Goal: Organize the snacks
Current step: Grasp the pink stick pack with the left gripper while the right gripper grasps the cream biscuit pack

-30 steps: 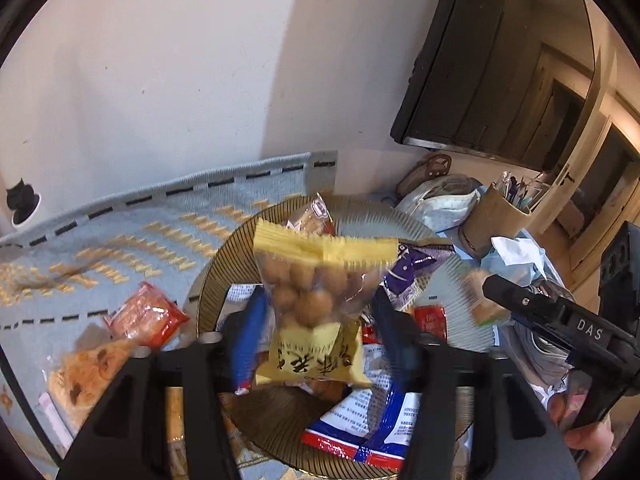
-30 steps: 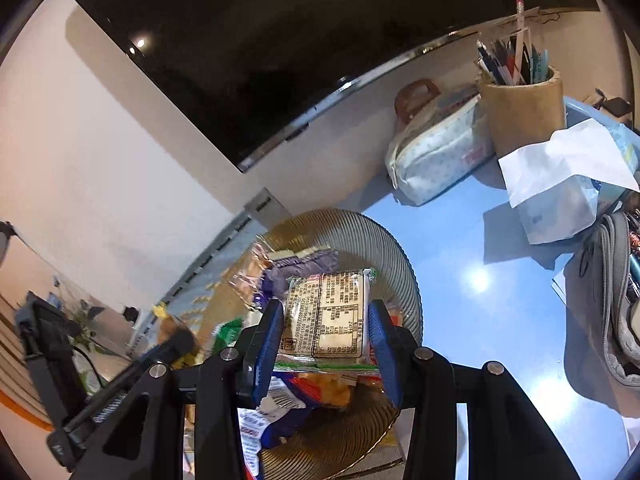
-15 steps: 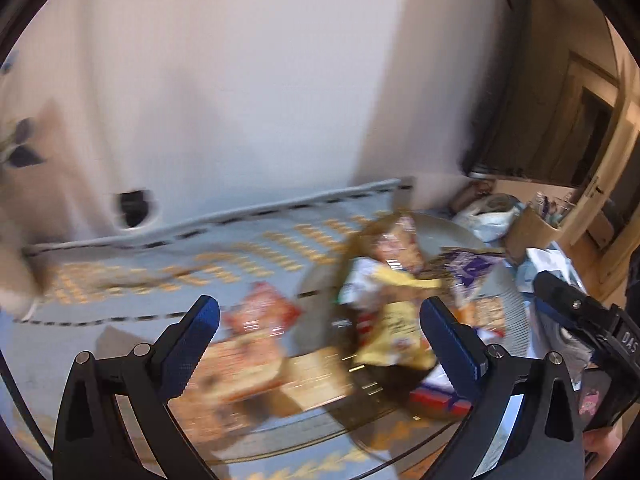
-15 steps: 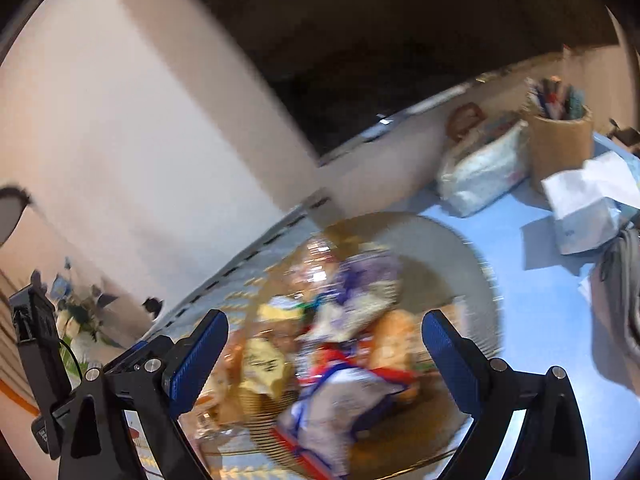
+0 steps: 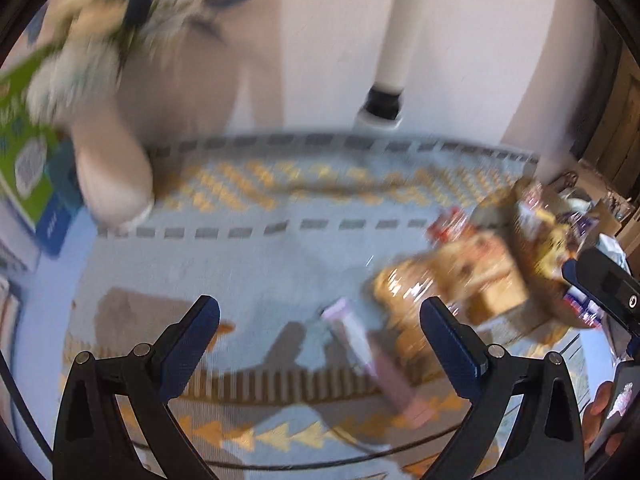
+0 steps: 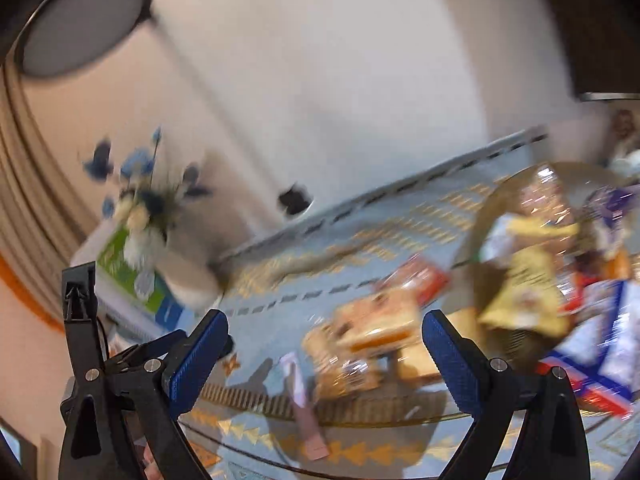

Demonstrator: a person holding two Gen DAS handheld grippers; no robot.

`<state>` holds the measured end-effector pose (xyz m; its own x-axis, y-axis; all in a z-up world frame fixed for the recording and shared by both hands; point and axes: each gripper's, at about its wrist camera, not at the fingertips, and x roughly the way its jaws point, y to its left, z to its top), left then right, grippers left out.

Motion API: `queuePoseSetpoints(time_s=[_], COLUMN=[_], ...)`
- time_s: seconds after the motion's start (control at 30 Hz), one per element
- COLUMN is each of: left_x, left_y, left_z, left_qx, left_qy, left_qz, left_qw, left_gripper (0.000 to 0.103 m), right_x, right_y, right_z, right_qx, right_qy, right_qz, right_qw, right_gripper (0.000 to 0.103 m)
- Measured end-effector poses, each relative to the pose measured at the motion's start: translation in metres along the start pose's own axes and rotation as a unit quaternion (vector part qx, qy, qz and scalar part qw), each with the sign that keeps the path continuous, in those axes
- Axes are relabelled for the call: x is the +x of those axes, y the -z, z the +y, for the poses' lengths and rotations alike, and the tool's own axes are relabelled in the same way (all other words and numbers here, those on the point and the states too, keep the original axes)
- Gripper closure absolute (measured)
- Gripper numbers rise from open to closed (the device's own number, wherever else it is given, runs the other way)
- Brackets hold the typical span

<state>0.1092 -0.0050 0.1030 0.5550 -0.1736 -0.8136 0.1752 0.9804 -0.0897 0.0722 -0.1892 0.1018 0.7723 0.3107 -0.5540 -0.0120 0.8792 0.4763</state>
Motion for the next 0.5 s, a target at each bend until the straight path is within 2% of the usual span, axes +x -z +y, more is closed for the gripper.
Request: queuePoseSetpoints(time_s=[0.17, 0.27, 0.3, 0.33, 0.37, 0.5], left_x=[0.033, 0.046, 0.05, 0.049, 0.05, 0.053], left_y=[0.037, 0.052, 0.058, 0.062, 0.066, 0.073], left_z=[0.003, -0.009, -0.013, -0.02, -0.025, -0.043], left_qx=[-0.04, -0.049, -0.052, -0.043, -0.039, -0.021], left_qy=[0.029, 0.031, 0.024, -0.006, -0.026, -0.049], left_qz=[0.048, 0.062, 0.067, 0.05, 0.05, 0.045], left_qw=[0.9976, 0.9964, 0.9961, 0.9978, 0.9977, 0.9975], left_gripper=[0.003, 0.003, 0.003, 0.002, 0.002, 0.001], right_x=[0.026, 0.037, 0.04, 0.043, 0.047, 0.06], right_y=[0.015, 0.017, 0.017, 0.017, 0.017, 0.019], right_z=[0.0, -0.009, -0.012, -0.016, -0.018, -0.036], right_qx=[0.013, 0.022, 0.024, 0.022, 0.02, 0.025], right_qy=[0.01, 0.039, 0.048, 0.059, 0.072, 0.081], right_qz=[-0.001, -0.003, -0.005, -0.007, -0.009, 0.0], right_qw=[1.0, 0.999, 0.999, 0.998, 0.997, 0.996], right_gripper=[0.006, 0.006, 0.006, 0.006, 0.006, 0.006])
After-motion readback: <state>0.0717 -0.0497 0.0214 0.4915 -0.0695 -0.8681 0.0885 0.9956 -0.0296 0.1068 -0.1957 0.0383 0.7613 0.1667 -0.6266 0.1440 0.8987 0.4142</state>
